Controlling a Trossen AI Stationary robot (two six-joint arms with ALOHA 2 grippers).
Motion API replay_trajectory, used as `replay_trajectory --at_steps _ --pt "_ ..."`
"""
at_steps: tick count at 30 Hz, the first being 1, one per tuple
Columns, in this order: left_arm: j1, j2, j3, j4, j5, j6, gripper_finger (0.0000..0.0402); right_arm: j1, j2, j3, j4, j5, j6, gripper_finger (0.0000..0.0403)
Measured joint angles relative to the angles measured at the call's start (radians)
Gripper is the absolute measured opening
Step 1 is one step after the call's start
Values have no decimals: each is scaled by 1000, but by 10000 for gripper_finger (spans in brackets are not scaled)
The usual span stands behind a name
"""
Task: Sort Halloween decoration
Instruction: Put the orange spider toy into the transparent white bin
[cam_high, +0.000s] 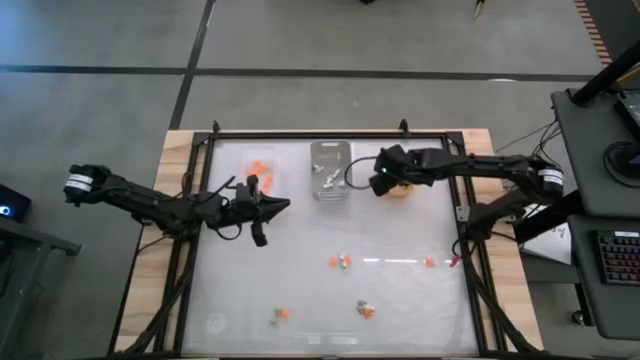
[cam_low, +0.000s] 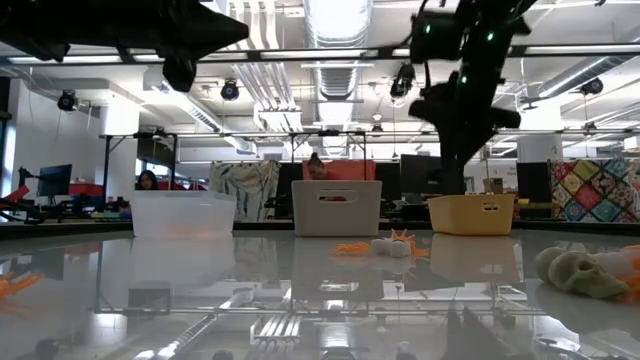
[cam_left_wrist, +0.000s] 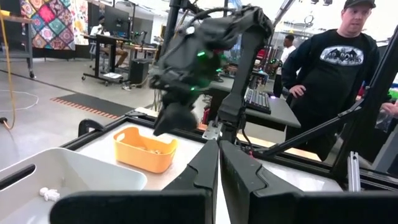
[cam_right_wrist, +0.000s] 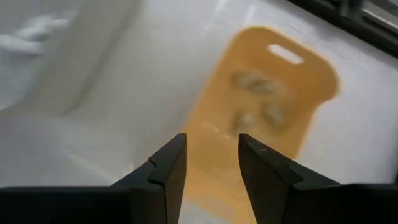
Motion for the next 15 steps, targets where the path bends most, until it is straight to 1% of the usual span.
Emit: replay_trajectory --at_steps 4,8,10,15 --pt "0 11 0 1 0 -4 0 106 -57 0 11 2 50 136" --pt "0 20 0 2 0 -10 0 219 -86 0 68 -11 82 136" --pt "0 23 0 2 0 -11 0 272 -87 0 107 -66 104 136" --pt "0 24 0 3 0 -11 0 380 -70 0 164 -248 184 136"
